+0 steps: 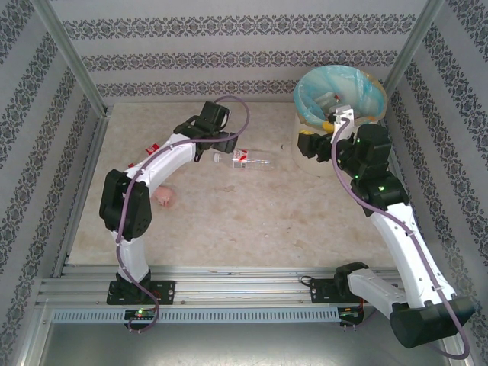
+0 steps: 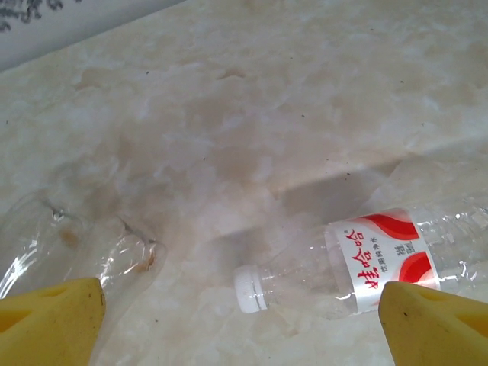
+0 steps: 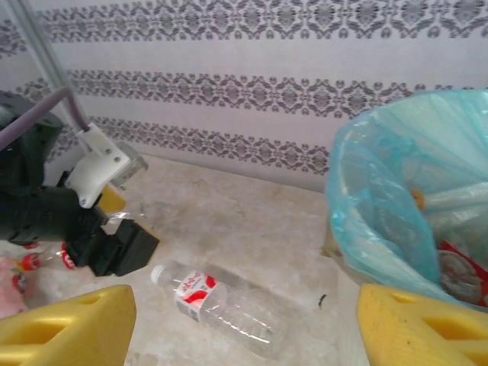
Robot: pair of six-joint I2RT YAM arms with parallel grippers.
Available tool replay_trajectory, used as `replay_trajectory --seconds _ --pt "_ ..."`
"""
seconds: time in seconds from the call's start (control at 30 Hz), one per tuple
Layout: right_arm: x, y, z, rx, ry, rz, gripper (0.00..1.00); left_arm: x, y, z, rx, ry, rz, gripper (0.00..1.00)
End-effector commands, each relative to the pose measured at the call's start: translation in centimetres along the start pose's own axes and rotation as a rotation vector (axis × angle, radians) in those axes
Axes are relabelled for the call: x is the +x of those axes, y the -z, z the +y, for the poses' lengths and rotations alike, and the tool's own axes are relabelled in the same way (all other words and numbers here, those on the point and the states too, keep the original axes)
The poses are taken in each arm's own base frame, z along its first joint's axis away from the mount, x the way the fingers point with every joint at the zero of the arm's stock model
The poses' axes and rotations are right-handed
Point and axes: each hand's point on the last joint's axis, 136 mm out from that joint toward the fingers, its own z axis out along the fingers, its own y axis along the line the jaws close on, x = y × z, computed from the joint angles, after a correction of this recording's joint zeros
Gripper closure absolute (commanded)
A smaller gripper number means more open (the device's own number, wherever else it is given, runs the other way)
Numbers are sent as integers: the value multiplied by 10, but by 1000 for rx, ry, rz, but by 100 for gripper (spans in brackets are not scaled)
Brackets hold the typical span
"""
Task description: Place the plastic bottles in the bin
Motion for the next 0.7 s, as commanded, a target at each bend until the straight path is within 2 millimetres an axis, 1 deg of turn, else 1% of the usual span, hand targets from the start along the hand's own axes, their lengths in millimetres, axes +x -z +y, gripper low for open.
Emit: replay_trajectory --seconds 0.0,0.03,0.07,0.17,0.2,0.3,0.43,0.5,0.6,0.67 --pt "-2 -4 13 -42 5 -13 25 9 13 51 -91 239 24 7" --pt "0 -6 16 -50 11 -10 25 13 16 63 -100 301 25 7" --pt "2 -7 20 -64 25 -9 25 18 19 79 -111 385 22 7" --pt "7 -12 32 -94 64 1 25 38 35 122 -156 579 -17 8" --pt "7 -14 37 -108 75 3 25 47 42 135 -181 621 -30 9" --pt "11 -18 51 -147 123 14 25 73 62 169 -299 678 -47 9" --pt "10 -24 64 -181 147 11 25 108 79 200 -355 811 -23 8" --pt "7 -24 74 -211 158 -2 25 132 85 211 -367 889 5 8" --pt "5 -23 93 -261 196 -49 25 165 95 225 -422 943 47 8" --pt "8 -25 102 -281 226 -60 25 177 101 230 -439 958 62 8"
